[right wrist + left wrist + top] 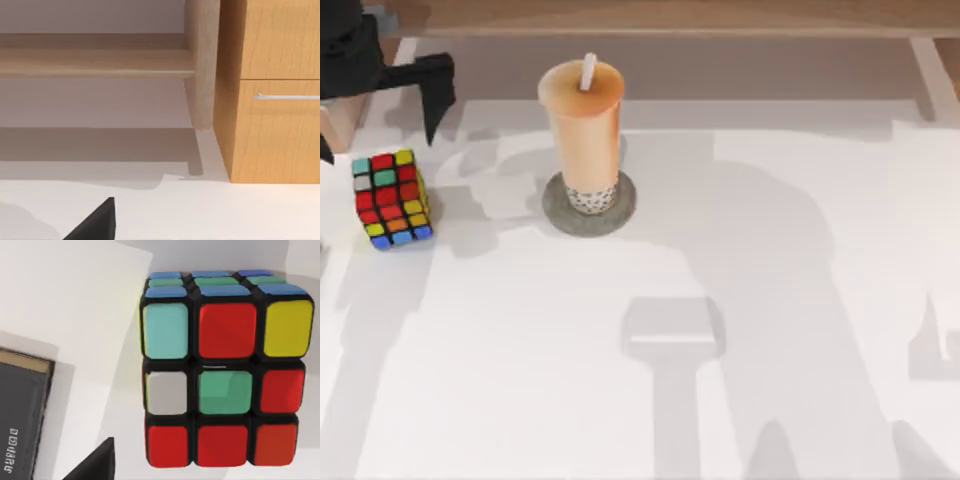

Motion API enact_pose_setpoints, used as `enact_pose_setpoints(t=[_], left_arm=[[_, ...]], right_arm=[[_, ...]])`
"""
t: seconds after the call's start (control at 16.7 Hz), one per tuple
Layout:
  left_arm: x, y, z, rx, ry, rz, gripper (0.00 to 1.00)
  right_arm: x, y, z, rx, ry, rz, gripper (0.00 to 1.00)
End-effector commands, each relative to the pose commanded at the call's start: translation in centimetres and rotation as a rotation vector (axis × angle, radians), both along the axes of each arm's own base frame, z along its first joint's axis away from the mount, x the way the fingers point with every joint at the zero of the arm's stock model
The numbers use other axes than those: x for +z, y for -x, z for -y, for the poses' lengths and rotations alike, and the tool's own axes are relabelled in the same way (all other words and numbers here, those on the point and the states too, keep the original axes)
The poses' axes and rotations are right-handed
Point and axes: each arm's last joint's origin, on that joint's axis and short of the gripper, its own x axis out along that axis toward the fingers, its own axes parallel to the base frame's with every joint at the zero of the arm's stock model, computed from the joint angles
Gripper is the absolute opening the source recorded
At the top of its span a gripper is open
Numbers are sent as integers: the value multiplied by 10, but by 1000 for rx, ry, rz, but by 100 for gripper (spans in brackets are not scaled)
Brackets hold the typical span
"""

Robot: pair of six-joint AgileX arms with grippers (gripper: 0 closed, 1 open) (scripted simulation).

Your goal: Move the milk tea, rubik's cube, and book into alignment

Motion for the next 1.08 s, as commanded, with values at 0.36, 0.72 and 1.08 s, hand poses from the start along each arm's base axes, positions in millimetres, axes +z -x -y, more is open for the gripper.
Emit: enact_pose_setpoints(t=[0.36, 0.72, 1.08], left_arm=[[-3, -2, -8, 19, 14, -21, 100], [-19, 2, 0, 18, 15, -22, 100], [-61, -1, -7, 18, 14, -21, 100]], right_arm=[[0, 0, 0, 0, 0, 0, 100], [0, 0, 0, 0, 0, 0, 100], [0, 0, 0, 0, 0, 0, 100]])
